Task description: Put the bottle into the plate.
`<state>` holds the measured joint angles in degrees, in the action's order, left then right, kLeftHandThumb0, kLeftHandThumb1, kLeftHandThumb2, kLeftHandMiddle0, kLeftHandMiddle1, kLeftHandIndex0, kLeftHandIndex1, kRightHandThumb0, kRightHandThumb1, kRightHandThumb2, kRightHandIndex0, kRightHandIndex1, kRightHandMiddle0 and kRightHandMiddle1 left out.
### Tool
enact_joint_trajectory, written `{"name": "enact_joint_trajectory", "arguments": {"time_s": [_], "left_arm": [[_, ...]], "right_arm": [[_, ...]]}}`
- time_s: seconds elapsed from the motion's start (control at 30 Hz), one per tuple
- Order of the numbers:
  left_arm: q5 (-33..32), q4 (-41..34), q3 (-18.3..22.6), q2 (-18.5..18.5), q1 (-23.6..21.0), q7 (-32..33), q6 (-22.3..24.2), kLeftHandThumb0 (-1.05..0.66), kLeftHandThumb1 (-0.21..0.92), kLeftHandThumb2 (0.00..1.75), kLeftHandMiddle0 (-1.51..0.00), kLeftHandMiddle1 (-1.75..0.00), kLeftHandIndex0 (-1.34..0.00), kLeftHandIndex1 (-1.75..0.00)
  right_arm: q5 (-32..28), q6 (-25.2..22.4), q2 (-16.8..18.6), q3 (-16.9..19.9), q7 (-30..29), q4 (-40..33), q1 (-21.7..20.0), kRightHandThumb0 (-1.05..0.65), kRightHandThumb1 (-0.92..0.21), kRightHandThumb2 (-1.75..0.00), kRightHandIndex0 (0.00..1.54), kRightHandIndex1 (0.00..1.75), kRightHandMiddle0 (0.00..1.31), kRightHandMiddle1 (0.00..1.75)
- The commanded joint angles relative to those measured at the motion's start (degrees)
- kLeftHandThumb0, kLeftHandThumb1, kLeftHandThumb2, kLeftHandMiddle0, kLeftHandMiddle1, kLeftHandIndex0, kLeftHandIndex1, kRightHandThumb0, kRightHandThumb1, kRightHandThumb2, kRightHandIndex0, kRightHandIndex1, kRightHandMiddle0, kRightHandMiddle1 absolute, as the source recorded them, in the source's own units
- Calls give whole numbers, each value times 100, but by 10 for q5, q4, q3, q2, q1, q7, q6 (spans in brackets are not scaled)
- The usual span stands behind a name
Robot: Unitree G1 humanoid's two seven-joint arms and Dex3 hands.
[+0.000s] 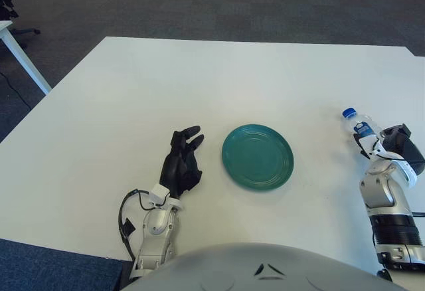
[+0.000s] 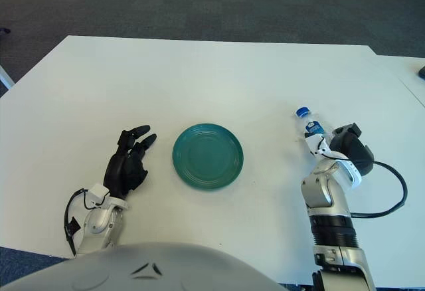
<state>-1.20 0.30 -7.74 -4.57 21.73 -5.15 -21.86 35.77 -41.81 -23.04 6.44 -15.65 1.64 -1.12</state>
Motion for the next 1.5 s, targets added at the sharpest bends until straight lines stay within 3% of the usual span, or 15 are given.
{"name": "enact_joint_trajectory", "arguments": {"time_s": [0.0, 0.17, 0.67, 1.13, 1.47], "left_arm": [[4, 21, -1, 2, 9, 7, 26, -56, 92, 90, -35, -46, 0, -106], [5, 20, -1, 2, 8, 8, 28, -56, 92, 90, -35, -46, 0, -106], [6, 21, -3, 1, 5, 11, 30, -56, 92, 90, -35, -46, 0, -106], [8, 19, -6, 0, 6, 13, 31, -56, 92, 90, -35, -46, 0, -106], [9, 17, -8, -1, 6, 15, 33, -56, 92, 90, -35, -46, 0, -106]], "right_arm": [[-12, 22, 12, 8, -15, 3, 6, -51, -53, -101, 64, 170, 52, 174], [-15, 31, 20, 16, -31, 4, 4, -48, -35, -126, 82, 174, 59, 175], [-39, 34, 55, 53, -42, -22, -3, -54, -18, -149, 113, 175, 73, 175], [-70, 58, 67, 78, -43, -41, 3, -55, -15, -153, 127, 175, 76, 175], [-52, 52, 42, 56, -11, -48, 19, -54, -17, -150, 126, 175, 74, 175]]}}
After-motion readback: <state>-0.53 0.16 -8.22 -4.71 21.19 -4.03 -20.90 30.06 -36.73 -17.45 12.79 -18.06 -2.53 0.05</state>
